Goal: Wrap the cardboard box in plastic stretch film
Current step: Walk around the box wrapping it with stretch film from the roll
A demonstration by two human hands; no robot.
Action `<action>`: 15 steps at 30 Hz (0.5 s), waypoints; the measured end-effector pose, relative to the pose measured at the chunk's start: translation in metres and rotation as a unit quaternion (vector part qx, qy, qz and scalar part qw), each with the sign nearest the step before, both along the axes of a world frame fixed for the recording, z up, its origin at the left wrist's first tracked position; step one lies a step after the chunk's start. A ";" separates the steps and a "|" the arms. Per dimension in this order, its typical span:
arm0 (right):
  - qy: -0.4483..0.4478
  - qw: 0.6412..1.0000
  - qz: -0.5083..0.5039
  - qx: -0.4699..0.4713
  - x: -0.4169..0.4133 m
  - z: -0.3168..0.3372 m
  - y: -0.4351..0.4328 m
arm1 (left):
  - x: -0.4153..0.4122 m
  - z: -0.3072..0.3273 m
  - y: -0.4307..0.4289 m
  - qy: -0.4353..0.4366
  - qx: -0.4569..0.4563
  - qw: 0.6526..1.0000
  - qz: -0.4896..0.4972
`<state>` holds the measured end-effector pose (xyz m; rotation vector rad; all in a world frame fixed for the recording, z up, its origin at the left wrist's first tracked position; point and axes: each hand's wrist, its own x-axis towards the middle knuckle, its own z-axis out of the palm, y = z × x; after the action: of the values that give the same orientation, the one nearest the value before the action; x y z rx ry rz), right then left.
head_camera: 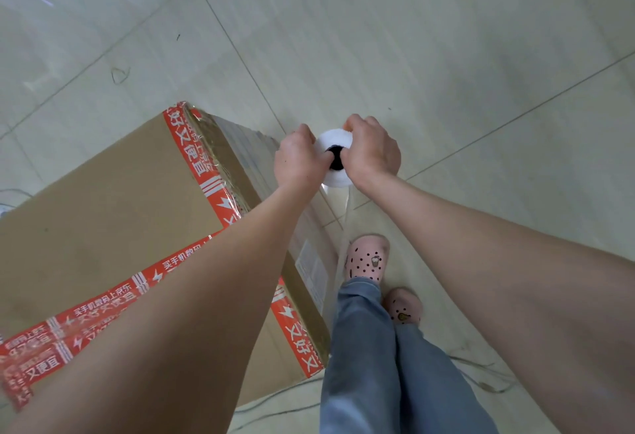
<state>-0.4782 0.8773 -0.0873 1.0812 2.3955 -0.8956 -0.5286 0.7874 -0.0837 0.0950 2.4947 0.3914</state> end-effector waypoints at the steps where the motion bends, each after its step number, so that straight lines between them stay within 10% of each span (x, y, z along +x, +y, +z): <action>1: 0.007 1.000 0.008 -0.002 -0.006 0.000 -0.001 | -0.003 -0.001 -0.002 0.005 0.000 1.000 0.012; 15: -0.037 0.997 -0.049 -0.043 -0.049 -0.004 -0.023 | -0.054 0.000 -0.021 0.029 -0.043 0.984 -0.168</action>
<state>-0.5277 0.8539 -0.0913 1.1854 2.2400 -0.9660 -0.5823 0.7663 -0.0834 0.4902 2.4872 0.1407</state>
